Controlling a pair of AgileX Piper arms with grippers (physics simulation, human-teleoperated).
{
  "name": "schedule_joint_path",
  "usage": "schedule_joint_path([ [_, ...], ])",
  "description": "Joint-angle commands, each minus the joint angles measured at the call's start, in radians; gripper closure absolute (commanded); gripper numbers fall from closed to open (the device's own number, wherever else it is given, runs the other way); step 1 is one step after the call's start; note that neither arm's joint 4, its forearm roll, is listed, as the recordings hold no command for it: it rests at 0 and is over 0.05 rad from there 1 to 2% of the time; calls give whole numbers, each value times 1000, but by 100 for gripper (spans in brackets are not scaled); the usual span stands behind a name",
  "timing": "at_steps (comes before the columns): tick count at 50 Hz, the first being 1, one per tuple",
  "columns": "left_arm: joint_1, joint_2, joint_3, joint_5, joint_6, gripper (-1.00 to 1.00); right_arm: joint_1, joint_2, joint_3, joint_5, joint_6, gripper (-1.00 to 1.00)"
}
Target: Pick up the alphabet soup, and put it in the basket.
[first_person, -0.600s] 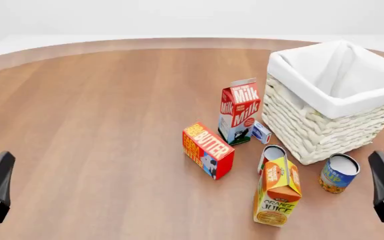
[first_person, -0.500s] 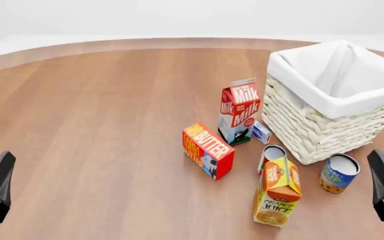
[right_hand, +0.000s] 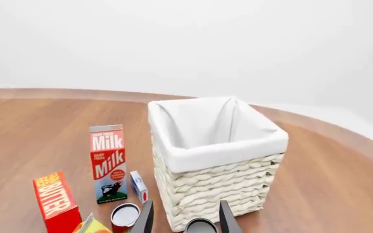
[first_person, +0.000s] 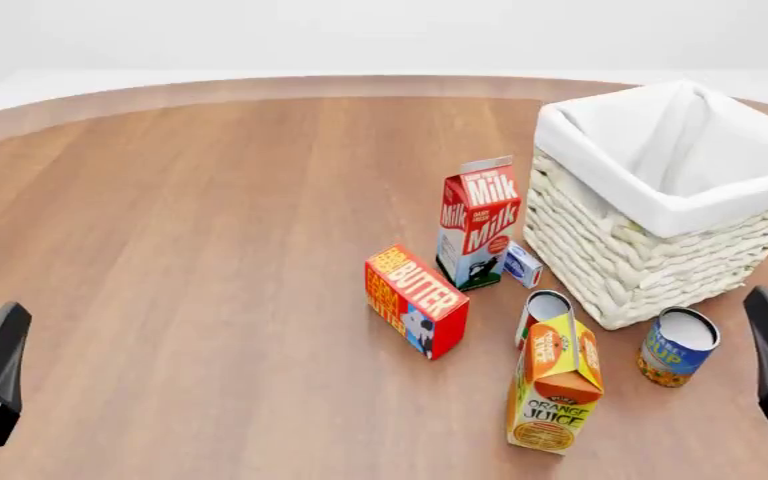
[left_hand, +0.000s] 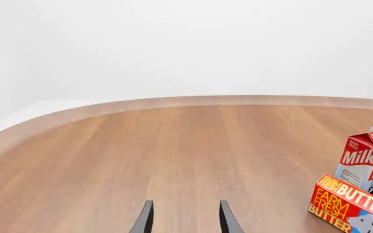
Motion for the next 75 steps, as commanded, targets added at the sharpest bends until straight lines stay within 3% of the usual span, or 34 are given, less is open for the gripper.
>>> schedule_joint_path([
  [1, 0, 0, 0, 0, 0, -100, -1, 4, -53, 59, -23, -100],
  [12, 0, 0, 0, 0, 0, -100, -2, 25, -82, 90, -23, -100],
  [19, 0, 0, 0, 0, 0, -100, -5, 30, -120, 166, -21, -100],
  [27, 0, 0, 0, 0, 0, -100, -10, 45, -120, 168, -23, -100],
  [46, 0, 0, 0, 0, 0, -100, -61, 206, -78, 85, -33, -100],
  [75, 0, 0, 0, 0, 0, -100, -82, 297, -17, 18, -21, -100],
])
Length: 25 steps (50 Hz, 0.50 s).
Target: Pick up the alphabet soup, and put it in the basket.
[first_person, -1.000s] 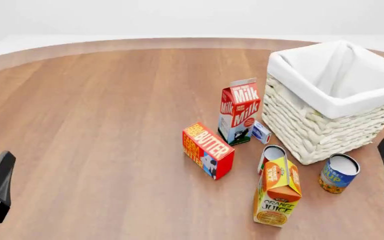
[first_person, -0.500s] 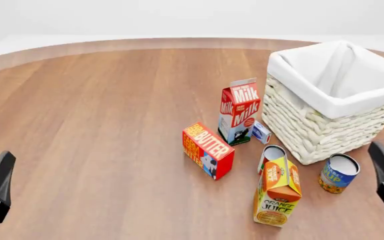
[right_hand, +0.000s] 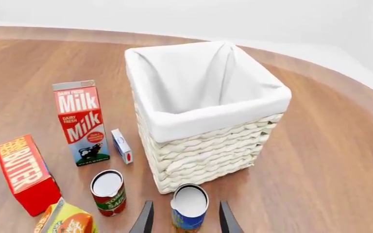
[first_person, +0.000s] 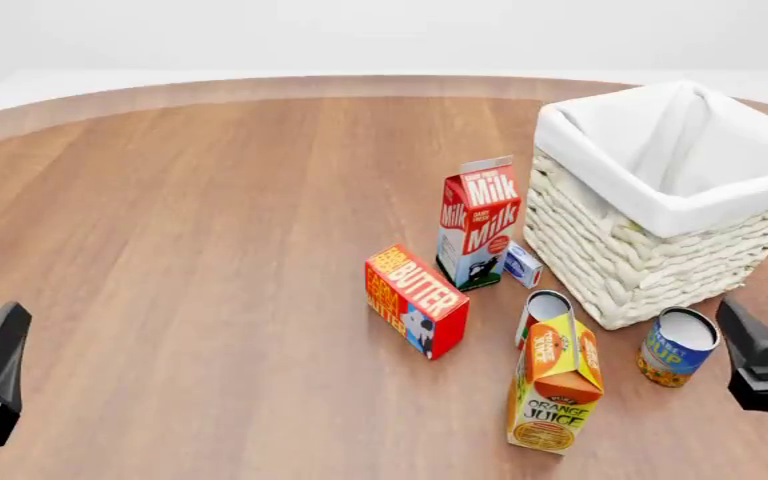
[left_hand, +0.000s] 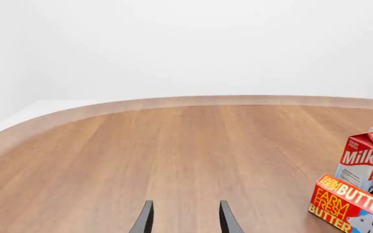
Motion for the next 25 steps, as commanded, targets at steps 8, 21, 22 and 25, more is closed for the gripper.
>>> schedule_joint_path([
  [8, 0, 0, 0, 0, 0, -100, -29, 143, 49, -109, 4, -100],
  [21, 0, 0, 0, 0, 0, -100, -38, 269, 73, -207, 1, -100],
  [22, 0, 0, 0, 0, 0, -100, -38, 277, 74, -212, 1, -100],
  [25, 0, 0, 0, 0, 0, -100, -37, 299, 78, -230, 4, -100],
])
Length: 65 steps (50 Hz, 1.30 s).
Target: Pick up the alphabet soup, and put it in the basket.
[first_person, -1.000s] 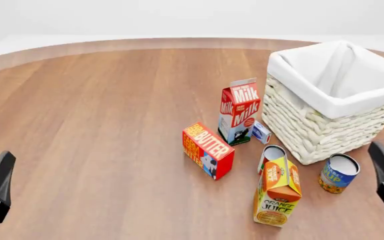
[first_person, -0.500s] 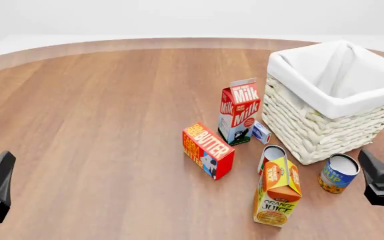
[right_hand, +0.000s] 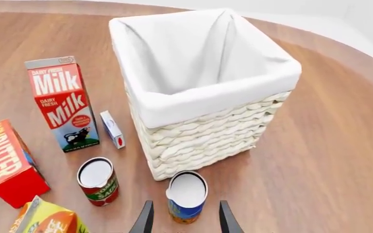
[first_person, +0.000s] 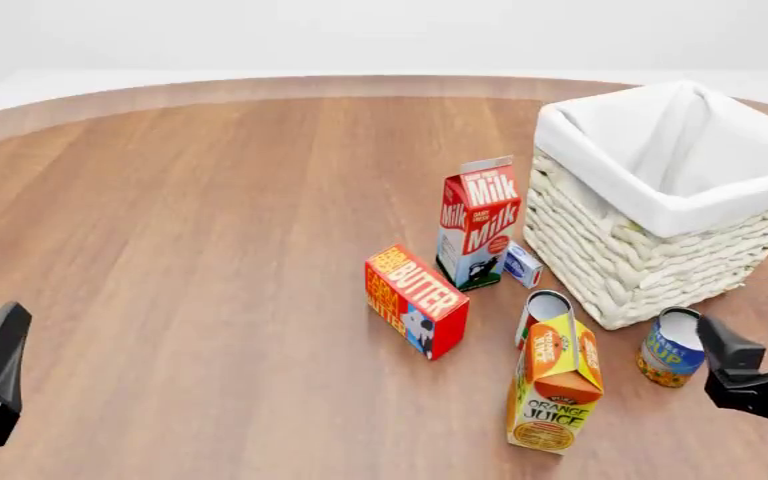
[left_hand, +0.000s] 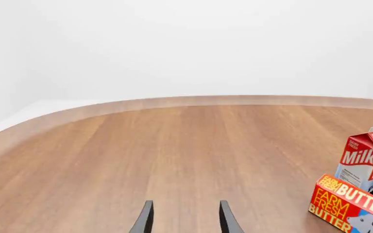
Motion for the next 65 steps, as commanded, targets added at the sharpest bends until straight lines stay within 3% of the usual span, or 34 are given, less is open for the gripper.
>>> schedule_joint_path([
  [1, 0, 0, 0, 0, 0, -100, -7, 116, 24, -90, 2, -100],
  [13, 0, 0, 0, 0, 0, -100, -6, 148, 39, -115, 8, -100],
  [25, 0, 0, 0, 0, 0, -100, -5, 313, 57, -264, 17, -100],
  [36, 0, 0, 0, 0, 0, -100, -5, 370, 60, -314, 23, -100],
  [44, 0, 0, 0, 0, 0, -100, -3, 466, 60, -401, 30, -100],
  [65, 0, 0, 0, 0, 0, -100, -12, 512, 60, -449, 36, -100],
])
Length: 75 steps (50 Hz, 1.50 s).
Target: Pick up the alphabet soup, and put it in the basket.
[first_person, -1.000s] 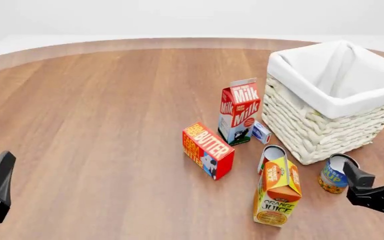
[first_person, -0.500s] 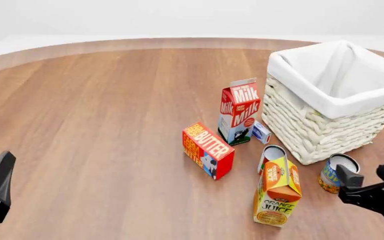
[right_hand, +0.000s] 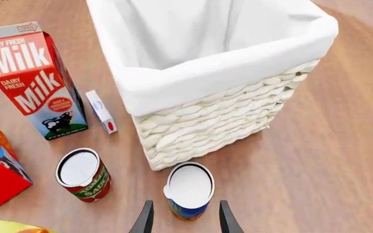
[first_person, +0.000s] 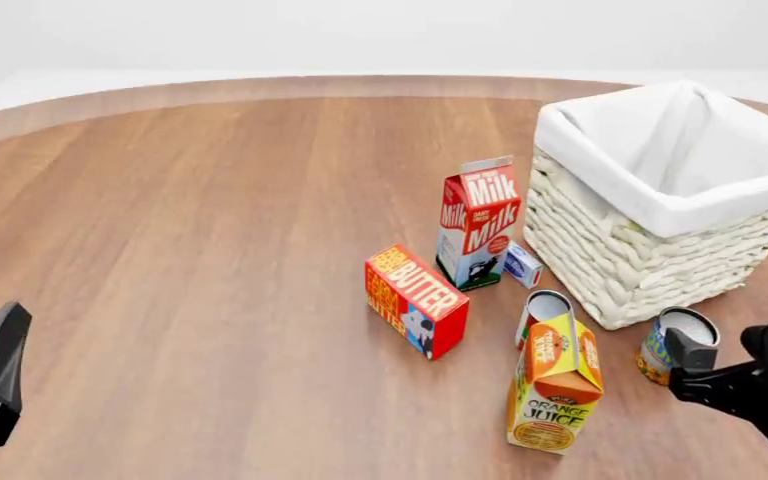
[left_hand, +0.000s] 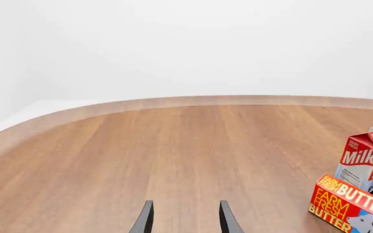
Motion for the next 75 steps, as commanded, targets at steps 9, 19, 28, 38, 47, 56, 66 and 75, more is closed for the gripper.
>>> schedule_joint_path([
  [9, 0, 0, 0, 0, 0, -100, -9, 68, 0, -65, 3, -100],
  [19, 0, 0, 0, 0, 0, -100, -8, 101, 0, -94, 5, -100],
  [28, 0, 0, 0, 0, 0, -100, -19, 215, 0, -197, 6, -100],
  [38, 0, 0, 0, 0, 0, -100, -17, 263, 0, -237, 9, -100],
  [47, 0, 0, 0, 0, 0, -100, -18, 335, 0, -289, 16, -100],
  [56, 0, 0, 0, 0, 0, -100, -16, 560, 0, -470, 33, -100],
  [66, 0, 0, 0, 0, 0, -100, -18, 629, 0, -527, 35, -100],
  [75, 0, 0, 0, 0, 0, -100, -24, 669, 0, -563, 33, -100],
])
